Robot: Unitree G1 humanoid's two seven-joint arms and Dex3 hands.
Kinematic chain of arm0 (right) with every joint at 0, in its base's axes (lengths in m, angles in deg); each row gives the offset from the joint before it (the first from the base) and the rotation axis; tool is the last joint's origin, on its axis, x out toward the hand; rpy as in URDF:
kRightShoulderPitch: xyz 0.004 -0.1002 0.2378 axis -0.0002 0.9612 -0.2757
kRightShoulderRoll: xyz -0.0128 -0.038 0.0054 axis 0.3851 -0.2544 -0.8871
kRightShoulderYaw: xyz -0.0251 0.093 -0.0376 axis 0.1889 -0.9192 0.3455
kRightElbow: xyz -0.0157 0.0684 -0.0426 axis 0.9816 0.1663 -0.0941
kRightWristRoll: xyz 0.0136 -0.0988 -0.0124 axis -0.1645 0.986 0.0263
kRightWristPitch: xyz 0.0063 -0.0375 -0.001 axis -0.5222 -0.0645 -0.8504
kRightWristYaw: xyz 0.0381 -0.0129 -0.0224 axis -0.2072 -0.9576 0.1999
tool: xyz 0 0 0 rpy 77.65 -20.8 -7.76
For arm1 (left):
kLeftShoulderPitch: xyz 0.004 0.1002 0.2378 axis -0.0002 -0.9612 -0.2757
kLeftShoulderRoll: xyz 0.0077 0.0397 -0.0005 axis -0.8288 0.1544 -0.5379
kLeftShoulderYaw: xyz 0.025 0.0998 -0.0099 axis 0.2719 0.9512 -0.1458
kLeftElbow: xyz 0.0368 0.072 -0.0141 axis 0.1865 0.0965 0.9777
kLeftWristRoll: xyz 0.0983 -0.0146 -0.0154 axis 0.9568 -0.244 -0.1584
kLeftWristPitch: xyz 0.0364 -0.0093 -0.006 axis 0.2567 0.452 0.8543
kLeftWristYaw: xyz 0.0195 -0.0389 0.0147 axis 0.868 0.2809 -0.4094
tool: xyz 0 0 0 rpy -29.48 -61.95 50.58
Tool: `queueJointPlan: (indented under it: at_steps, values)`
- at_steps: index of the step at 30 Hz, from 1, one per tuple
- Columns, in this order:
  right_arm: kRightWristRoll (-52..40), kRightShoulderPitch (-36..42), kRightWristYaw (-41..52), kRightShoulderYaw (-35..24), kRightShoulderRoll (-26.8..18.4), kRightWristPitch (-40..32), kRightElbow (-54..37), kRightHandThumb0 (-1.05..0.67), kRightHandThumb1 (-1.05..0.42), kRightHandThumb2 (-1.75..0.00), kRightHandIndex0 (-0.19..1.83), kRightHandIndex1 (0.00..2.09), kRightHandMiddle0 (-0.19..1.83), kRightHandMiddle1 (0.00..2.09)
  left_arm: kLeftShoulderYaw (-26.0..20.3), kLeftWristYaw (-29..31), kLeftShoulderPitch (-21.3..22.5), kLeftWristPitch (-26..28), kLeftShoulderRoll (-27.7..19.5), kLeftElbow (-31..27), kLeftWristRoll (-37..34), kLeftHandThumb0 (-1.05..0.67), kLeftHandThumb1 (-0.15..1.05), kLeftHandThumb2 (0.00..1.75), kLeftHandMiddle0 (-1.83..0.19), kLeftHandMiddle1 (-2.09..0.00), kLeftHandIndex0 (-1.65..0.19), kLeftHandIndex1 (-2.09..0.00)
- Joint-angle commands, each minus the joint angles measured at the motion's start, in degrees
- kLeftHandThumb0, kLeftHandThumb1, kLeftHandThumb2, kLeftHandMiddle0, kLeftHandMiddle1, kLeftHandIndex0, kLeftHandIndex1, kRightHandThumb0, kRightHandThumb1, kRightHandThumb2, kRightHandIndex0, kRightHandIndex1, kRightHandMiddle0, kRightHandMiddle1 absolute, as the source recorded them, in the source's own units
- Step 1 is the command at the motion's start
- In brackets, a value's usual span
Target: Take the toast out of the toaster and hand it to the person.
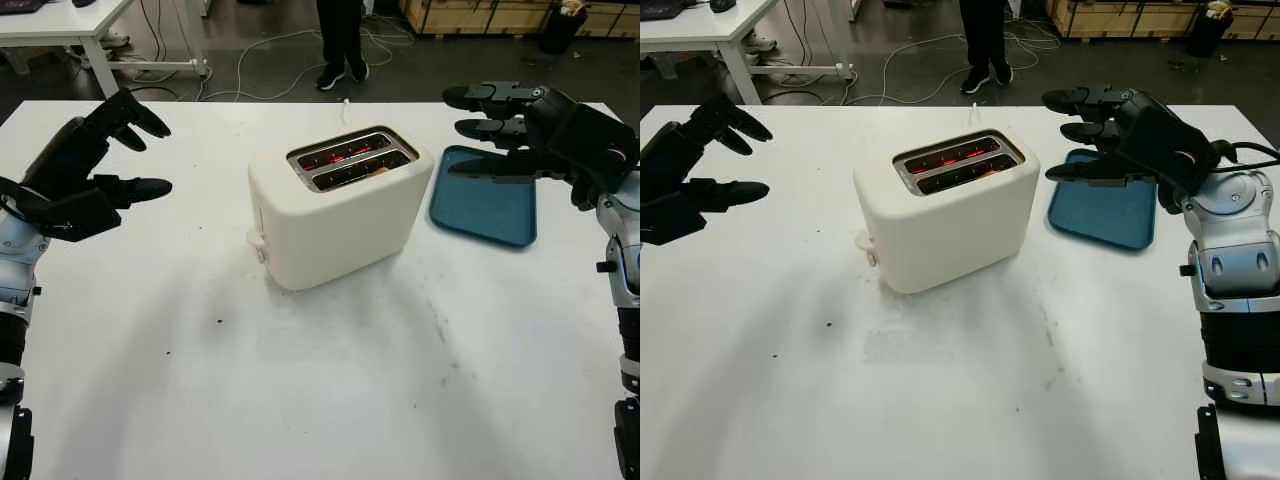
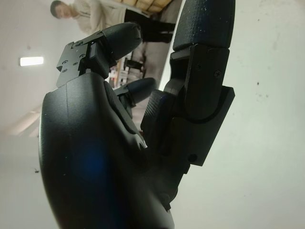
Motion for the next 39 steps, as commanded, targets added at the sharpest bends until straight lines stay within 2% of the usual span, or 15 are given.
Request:
queueJointPlan:
  at_steps: [1,39]
  values:
    - [0.4,0.2,-0.5,-0.5,-0.6,1.0,-0.1,-0.23,-0.77,0.0,0.46,0.04,0.47,0.01,-0.2,0.2,0.1,1.1,-0.4,-0.7,0.0,-1.05,0.92,0.31,0.0,-1.66,0.0,-1.51]
    - [0.1,-0.3,-0.5,-0.2,0.0,-0.8,-0.8,-0.23,-0.77,0.0,0.43,0.03,0.45,0.0,-0.5,-0.2,-0.2,0.8,0.1,-1.1,-0.3,-1.05,0.92,0.32,0.0,-1.66,0.0,-1.47]
